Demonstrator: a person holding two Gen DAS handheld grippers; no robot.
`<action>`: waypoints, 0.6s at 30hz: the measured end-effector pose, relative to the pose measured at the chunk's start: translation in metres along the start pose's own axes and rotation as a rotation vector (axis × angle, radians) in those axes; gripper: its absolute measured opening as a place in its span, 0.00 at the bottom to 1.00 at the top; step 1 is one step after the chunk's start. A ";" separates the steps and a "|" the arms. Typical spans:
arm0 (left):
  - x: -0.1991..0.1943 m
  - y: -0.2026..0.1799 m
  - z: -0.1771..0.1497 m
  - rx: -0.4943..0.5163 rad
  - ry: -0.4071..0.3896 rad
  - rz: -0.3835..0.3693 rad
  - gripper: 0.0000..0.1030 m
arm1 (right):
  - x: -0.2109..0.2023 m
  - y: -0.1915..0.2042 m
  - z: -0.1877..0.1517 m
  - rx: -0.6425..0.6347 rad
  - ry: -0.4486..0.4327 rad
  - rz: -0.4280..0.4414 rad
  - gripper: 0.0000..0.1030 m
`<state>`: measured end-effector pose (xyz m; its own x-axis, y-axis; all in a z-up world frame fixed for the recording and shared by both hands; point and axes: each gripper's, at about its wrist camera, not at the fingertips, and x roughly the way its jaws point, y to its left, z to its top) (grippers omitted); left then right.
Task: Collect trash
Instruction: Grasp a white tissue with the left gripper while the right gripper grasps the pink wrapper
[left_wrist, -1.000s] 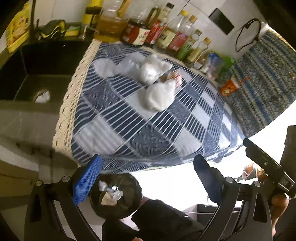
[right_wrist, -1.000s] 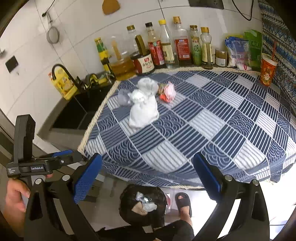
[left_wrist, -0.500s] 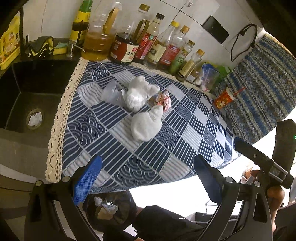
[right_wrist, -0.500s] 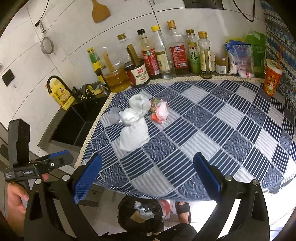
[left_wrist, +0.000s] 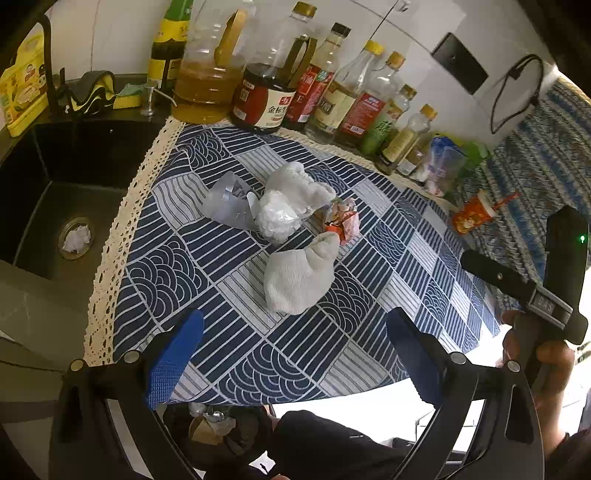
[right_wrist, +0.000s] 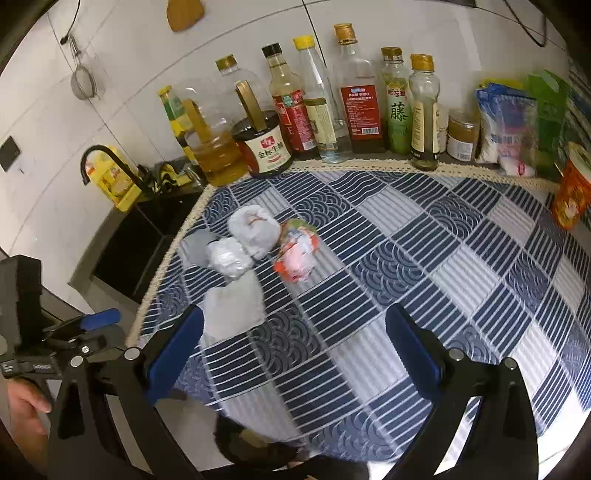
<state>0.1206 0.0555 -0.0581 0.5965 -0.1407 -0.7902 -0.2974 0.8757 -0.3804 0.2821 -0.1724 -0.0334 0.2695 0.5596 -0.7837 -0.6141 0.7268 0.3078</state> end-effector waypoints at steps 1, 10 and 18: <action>0.003 -0.002 0.001 -0.008 0.005 0.006 0.93 | 0.004 -0.004 0.004 0.000 0.006 0.010 0.95; 0.032 -0.012 0.012 -0.068 0.041 0.074 0.93 | 0.044 -0.032 0.030 0.001 0.071 0.083 0.95; 0.058 -0.017 0.017 -0.096 0.087 0.141 0.93 | 0.083 -0.031 0.044 -0.039 0.137 0.156 0.95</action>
<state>0.1727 0.0400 -0.0891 0.4782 -0.0625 -0.8760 -0.4457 0.8422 -0.3034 0.3561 -0.1310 -0.0837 0.0669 0.6031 -0.7948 -0.6696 0.6177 0.4123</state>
